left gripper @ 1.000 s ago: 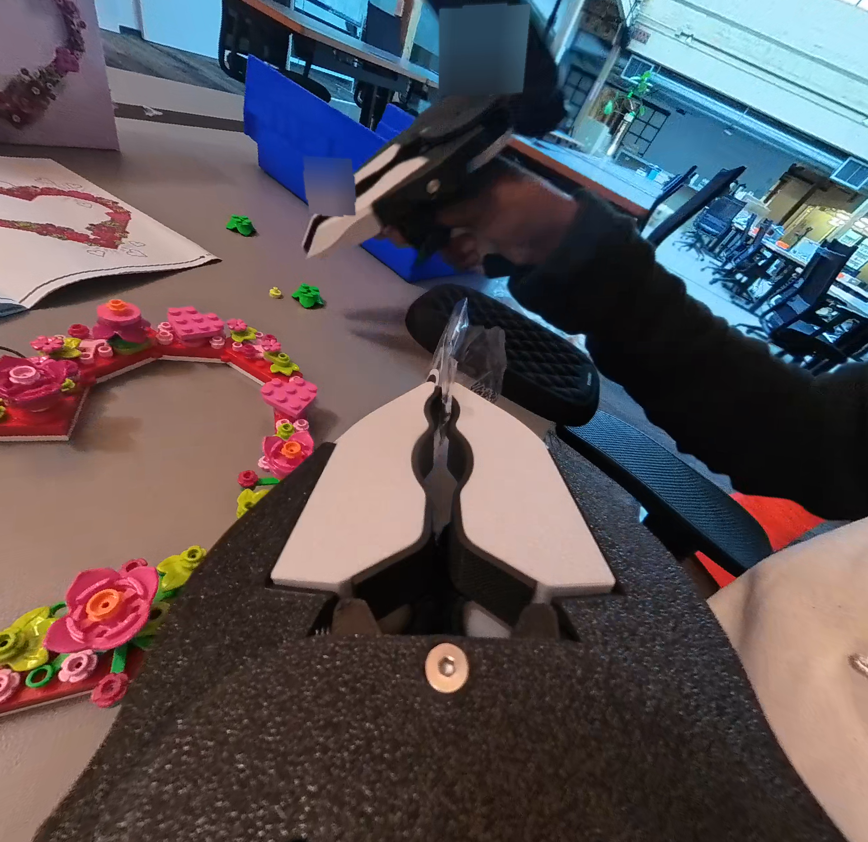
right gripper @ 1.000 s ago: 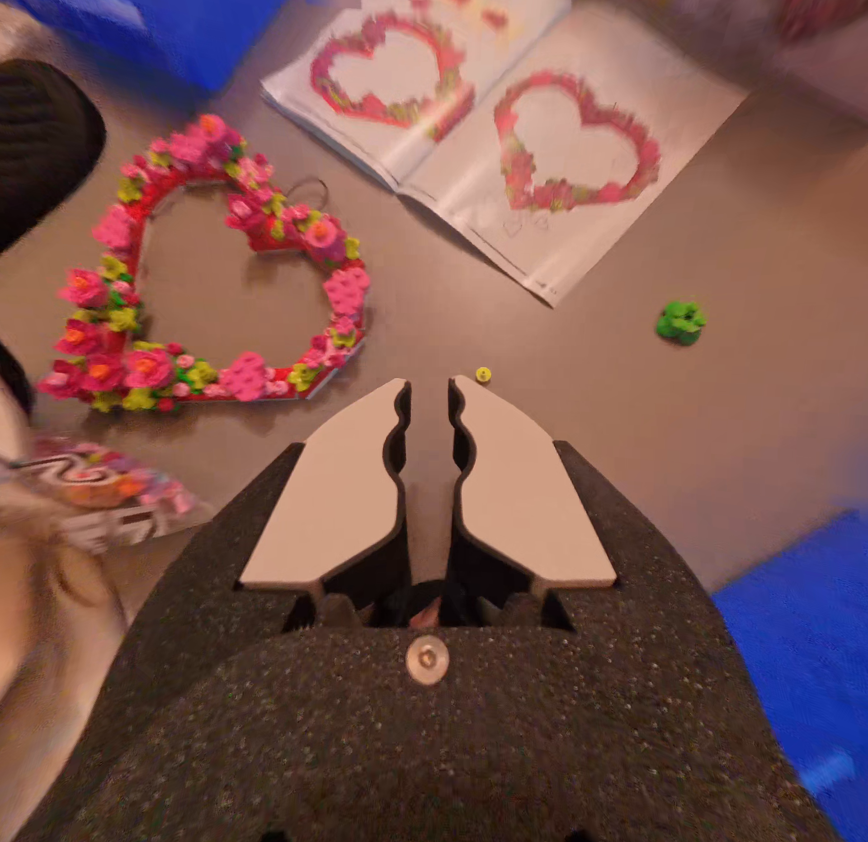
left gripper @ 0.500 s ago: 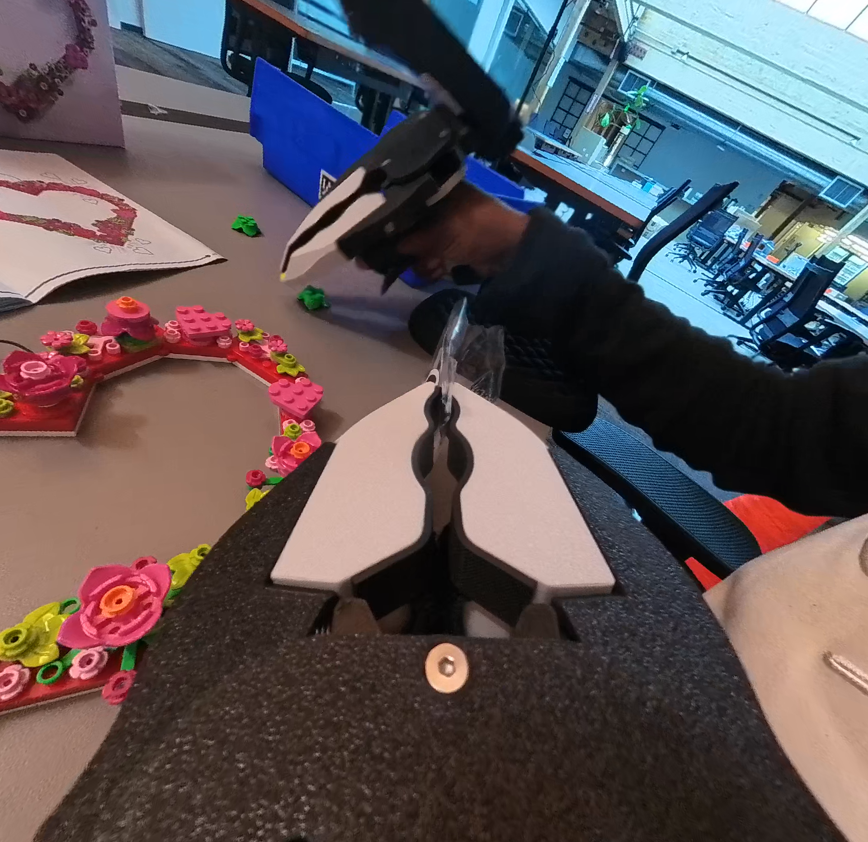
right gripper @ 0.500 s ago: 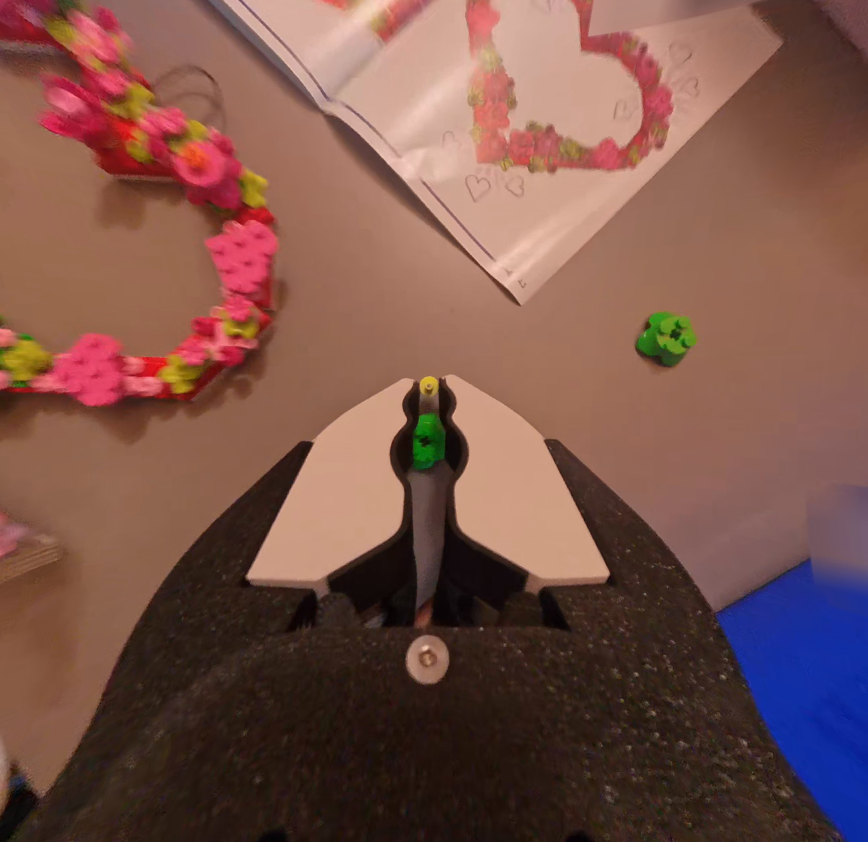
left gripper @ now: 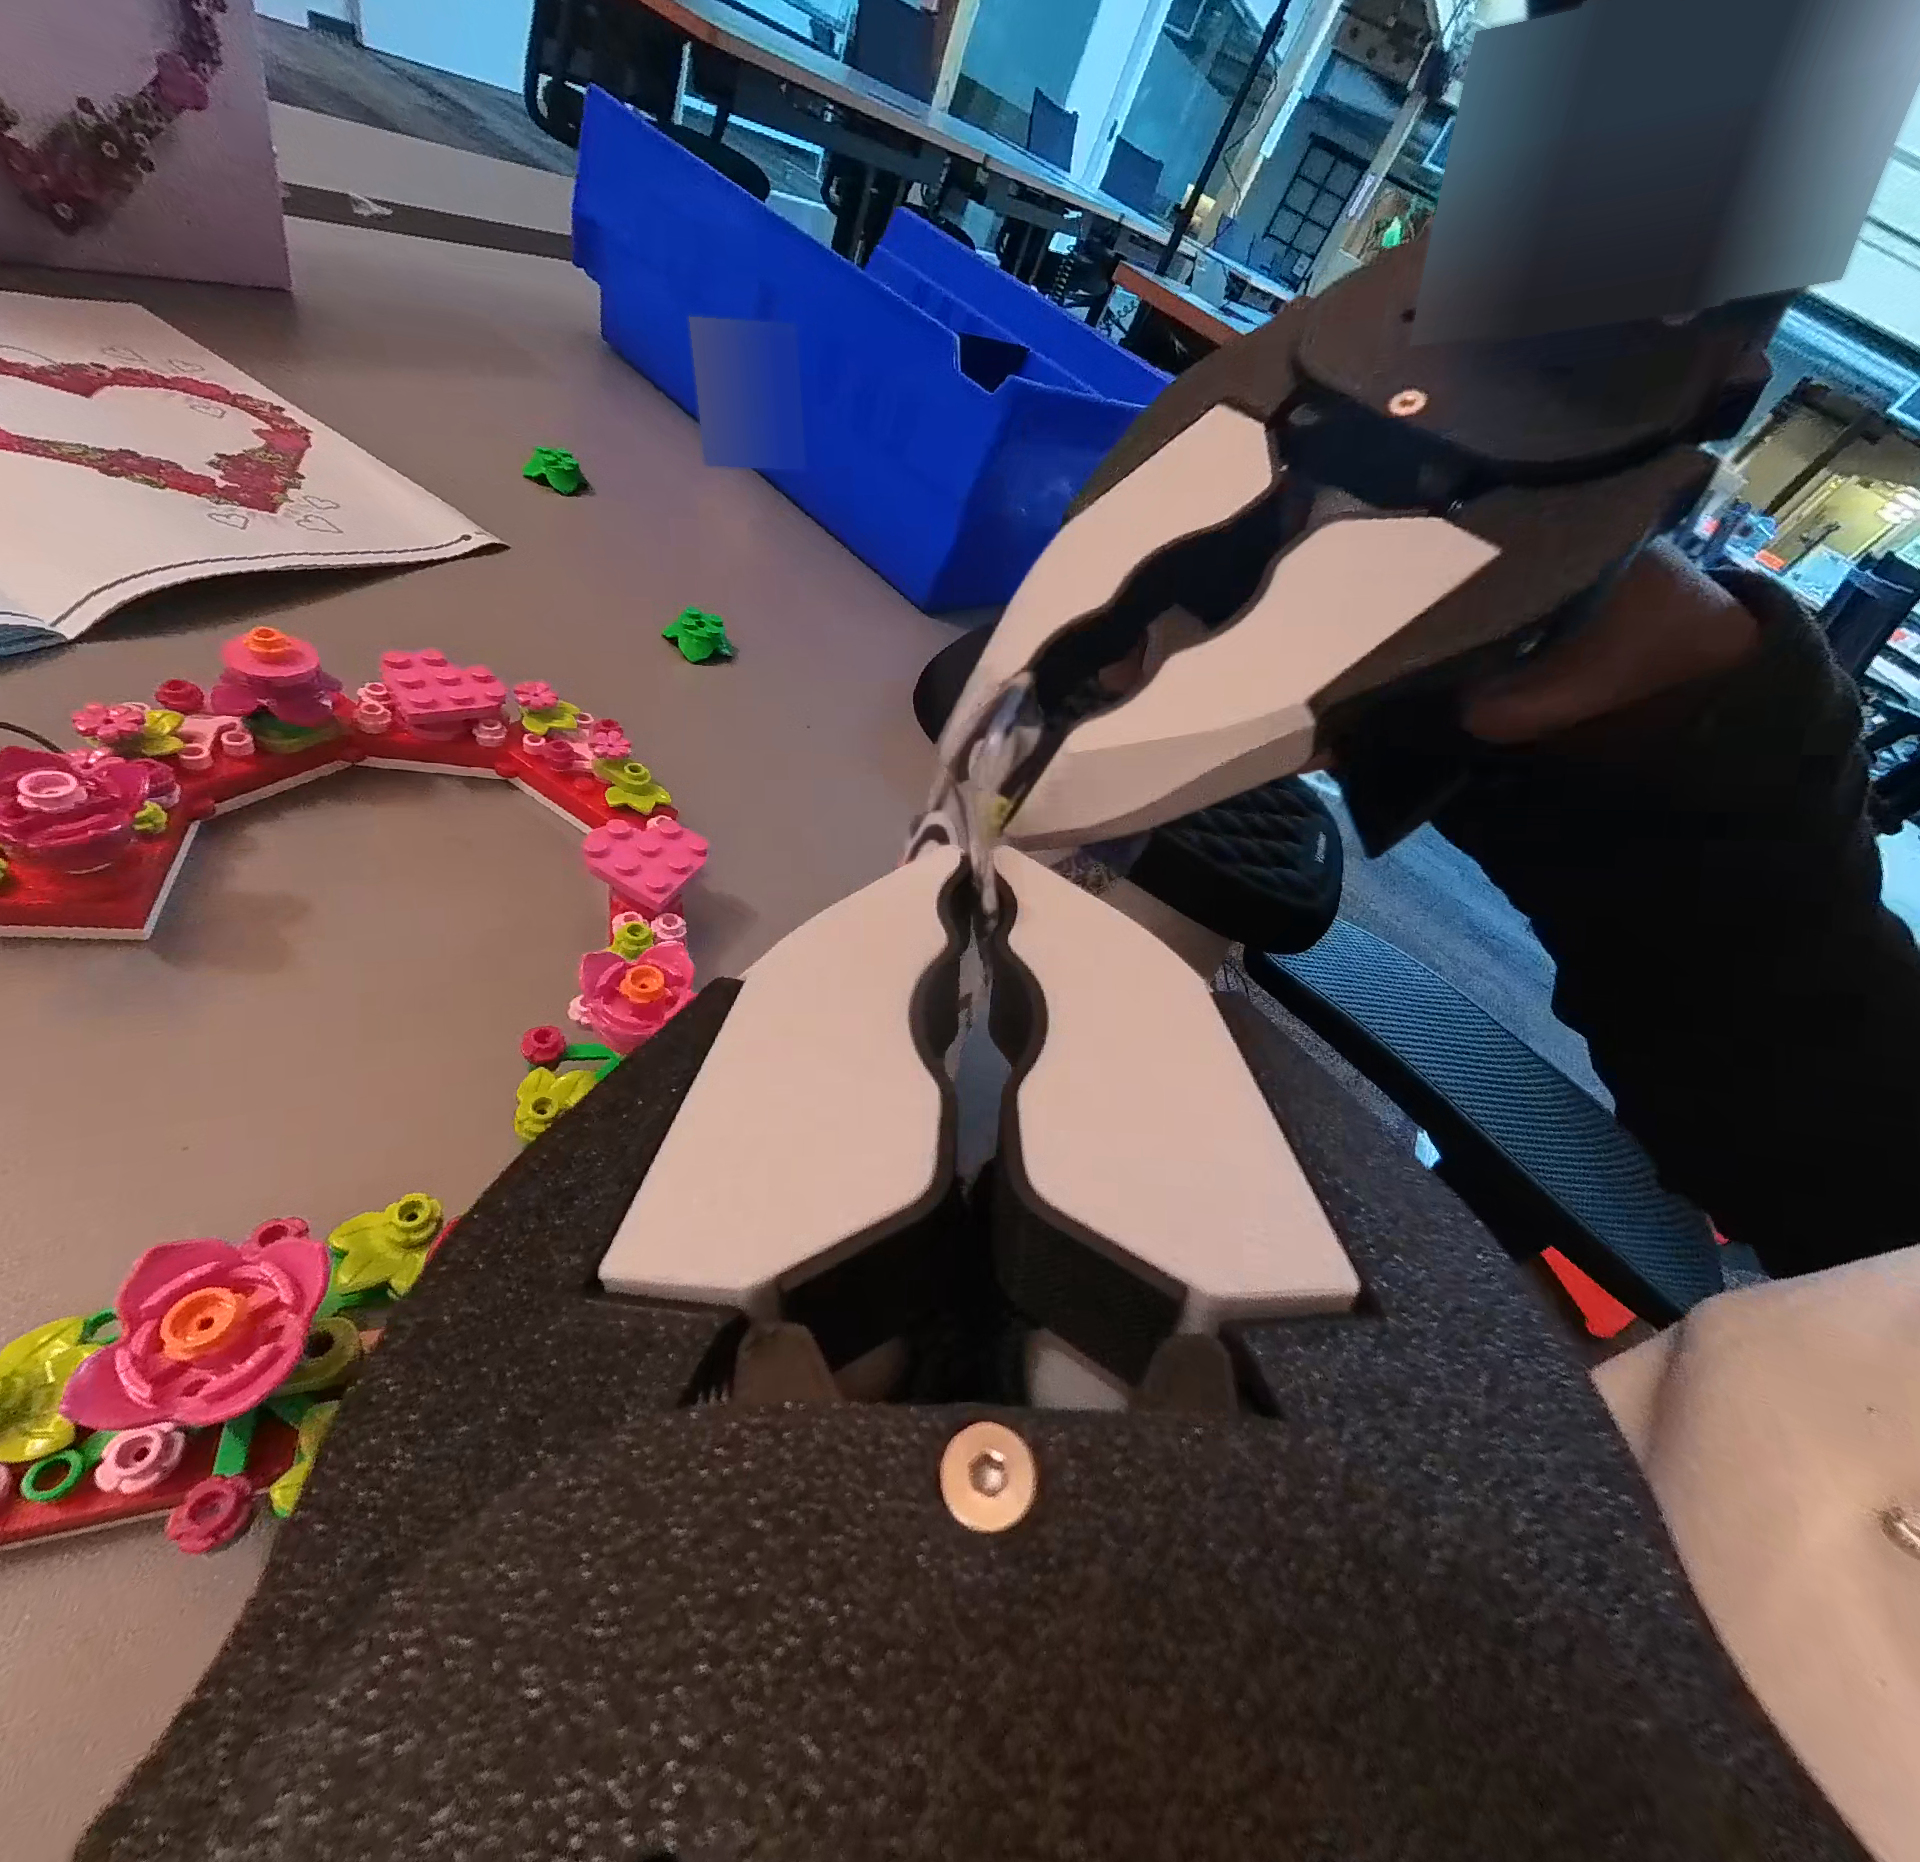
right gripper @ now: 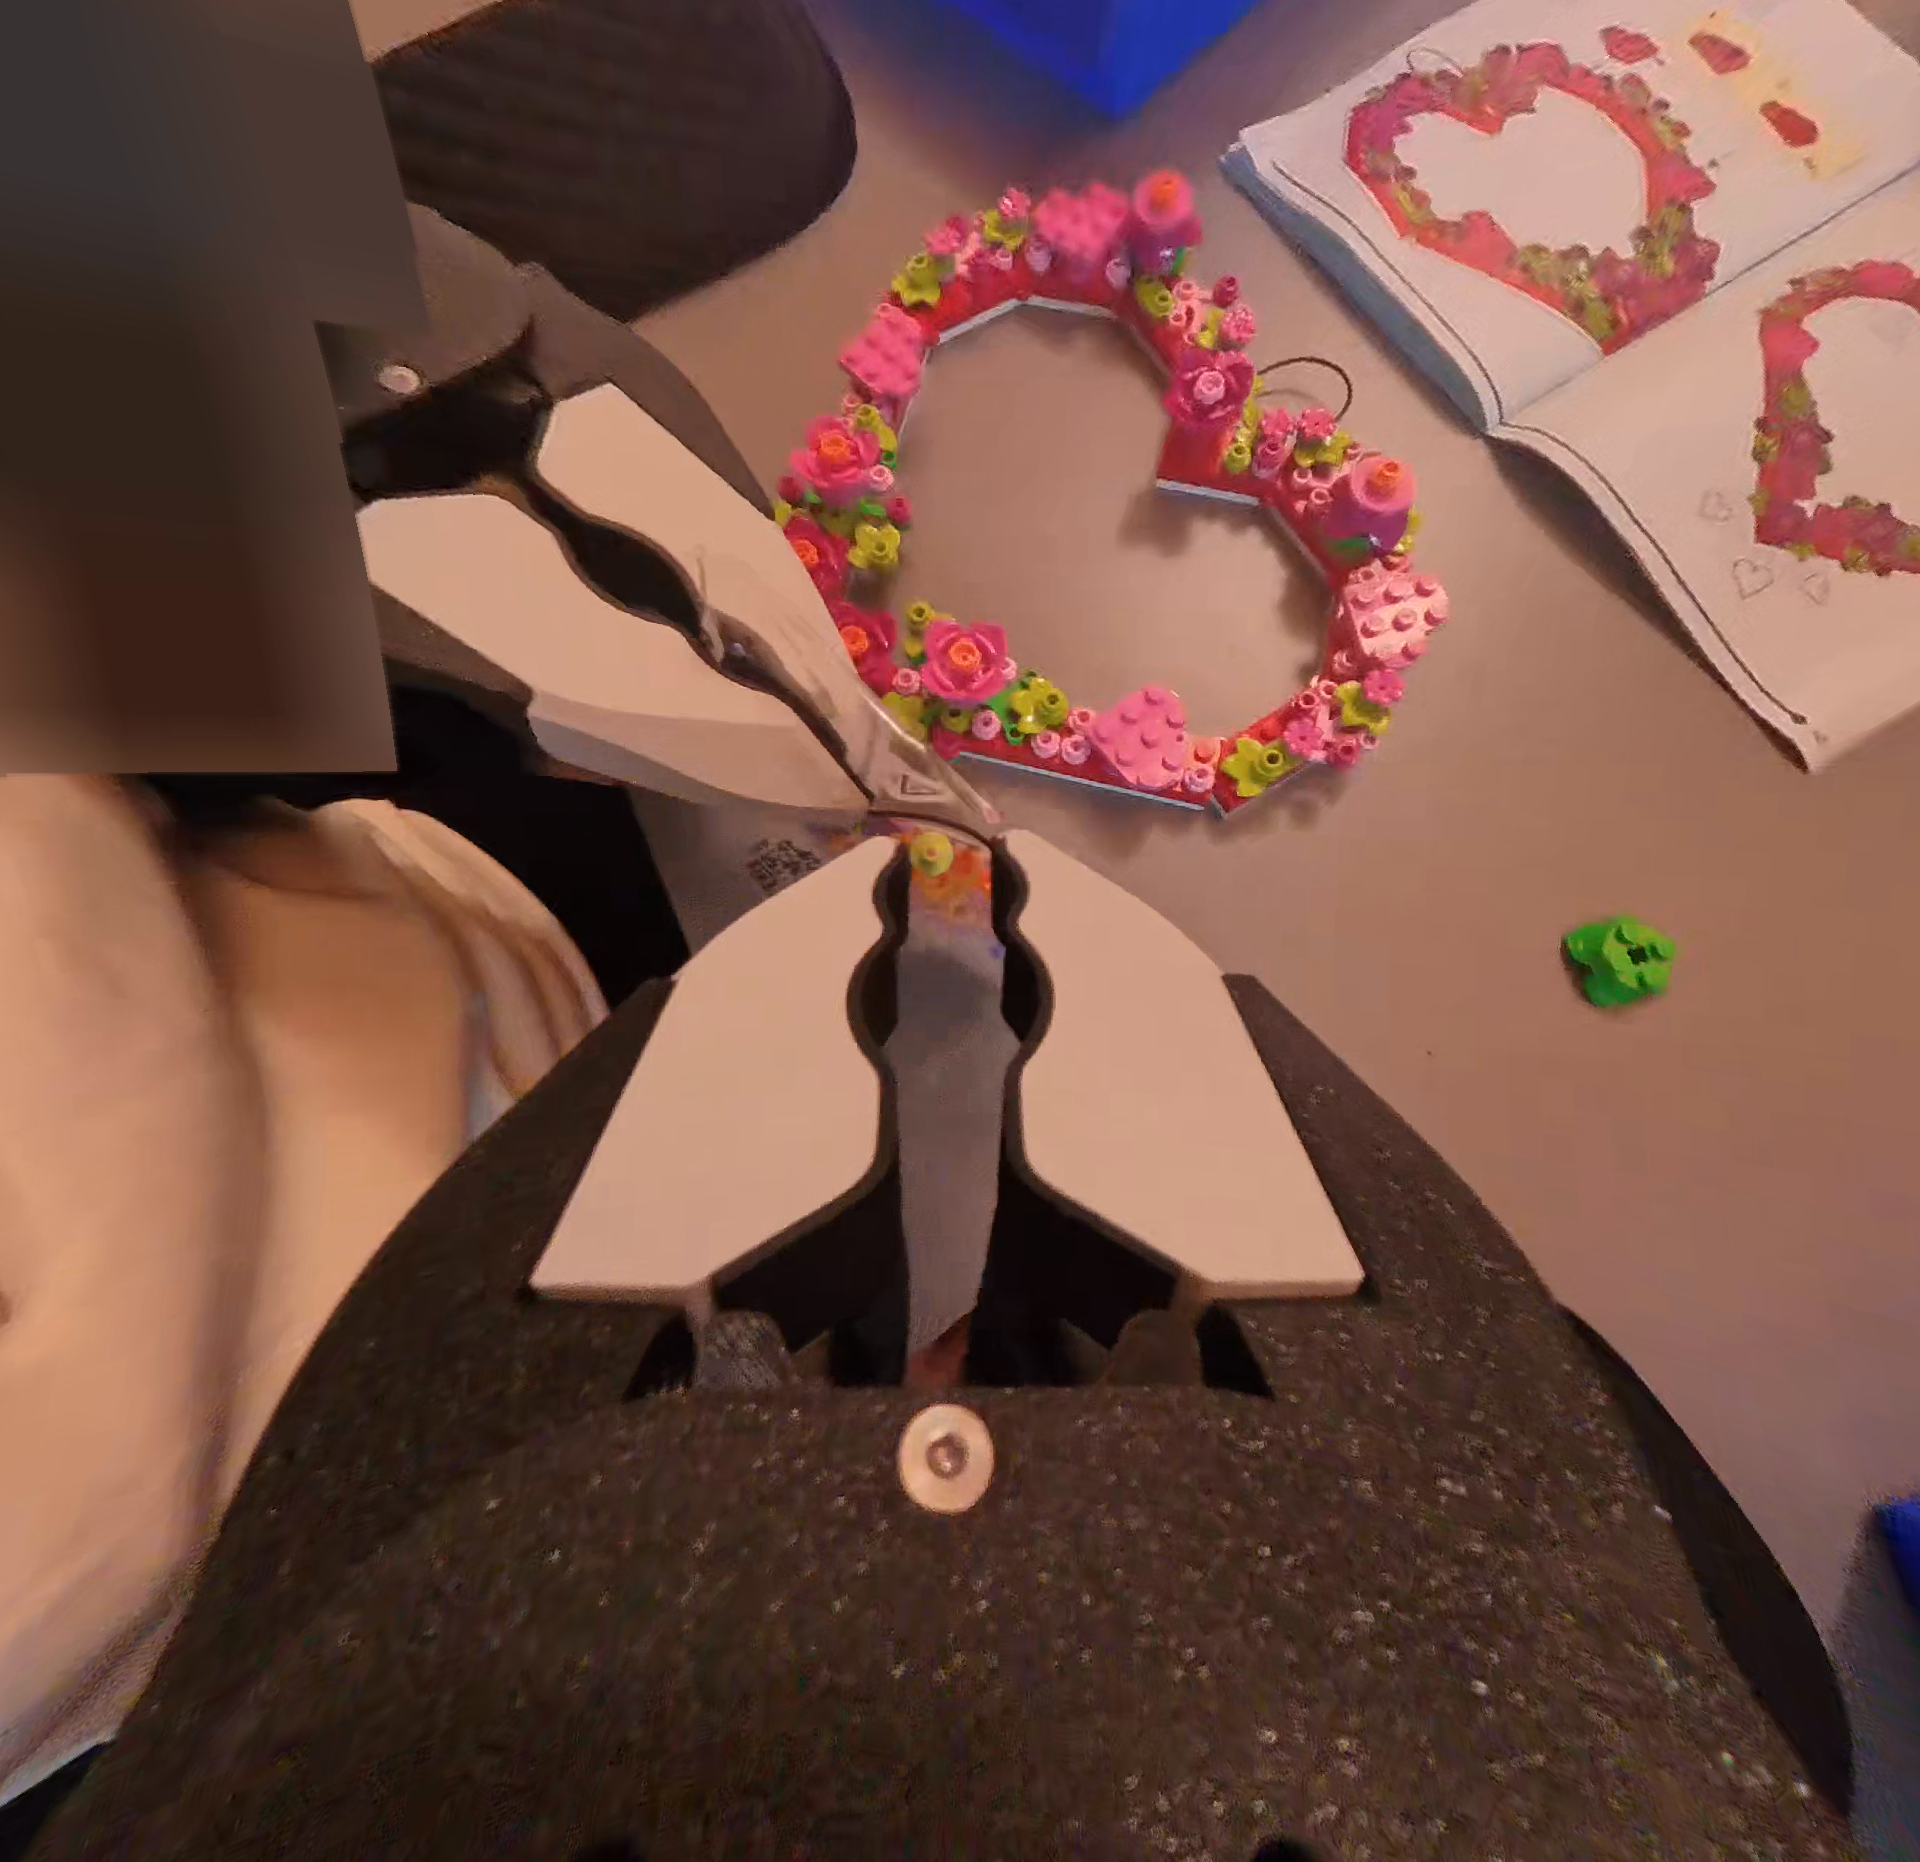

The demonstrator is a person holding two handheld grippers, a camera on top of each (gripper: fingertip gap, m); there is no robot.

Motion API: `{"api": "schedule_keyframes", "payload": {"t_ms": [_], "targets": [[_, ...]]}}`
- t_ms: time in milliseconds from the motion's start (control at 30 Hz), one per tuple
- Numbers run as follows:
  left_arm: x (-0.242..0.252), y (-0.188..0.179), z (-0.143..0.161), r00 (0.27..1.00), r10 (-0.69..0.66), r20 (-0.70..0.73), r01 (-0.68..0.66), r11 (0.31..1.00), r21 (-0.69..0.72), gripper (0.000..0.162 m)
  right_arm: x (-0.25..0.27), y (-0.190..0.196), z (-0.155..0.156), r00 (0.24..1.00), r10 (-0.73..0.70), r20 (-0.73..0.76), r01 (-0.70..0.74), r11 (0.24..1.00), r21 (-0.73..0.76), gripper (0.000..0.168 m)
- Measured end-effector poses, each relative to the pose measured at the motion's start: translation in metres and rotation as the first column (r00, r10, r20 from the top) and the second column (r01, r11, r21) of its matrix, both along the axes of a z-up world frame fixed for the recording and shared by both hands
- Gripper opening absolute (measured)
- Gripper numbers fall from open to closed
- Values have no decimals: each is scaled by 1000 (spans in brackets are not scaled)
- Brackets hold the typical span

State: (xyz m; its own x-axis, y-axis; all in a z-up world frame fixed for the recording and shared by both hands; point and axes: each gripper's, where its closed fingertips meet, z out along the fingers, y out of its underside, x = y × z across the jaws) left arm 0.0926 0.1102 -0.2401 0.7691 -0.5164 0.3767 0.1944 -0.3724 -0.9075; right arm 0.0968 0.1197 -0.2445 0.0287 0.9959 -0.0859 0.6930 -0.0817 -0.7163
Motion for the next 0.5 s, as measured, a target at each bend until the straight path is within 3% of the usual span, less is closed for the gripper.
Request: {"api": "schedule_keyframes", "payload": {"t_ms": [167,333,433,500], "targets": [[-4,2,-2,1000,17,22,-17,1000,-14,0,1,4,13,999,15,-42,-15,1000,2,18],[-6,4,-2,999,22,30,-22,1000,-20,0,2,32,25,999,8,-45,-7,999,35,21],[-7,5,-2,999,23,40,-23,1000,-19,0,12,96,20,989,-145,-15,145,979,146,20],[-7,5,-1,999,21,47,-20,1000,-17,0,24,135,-11,961,-256,105,245,963,112,27]]}}
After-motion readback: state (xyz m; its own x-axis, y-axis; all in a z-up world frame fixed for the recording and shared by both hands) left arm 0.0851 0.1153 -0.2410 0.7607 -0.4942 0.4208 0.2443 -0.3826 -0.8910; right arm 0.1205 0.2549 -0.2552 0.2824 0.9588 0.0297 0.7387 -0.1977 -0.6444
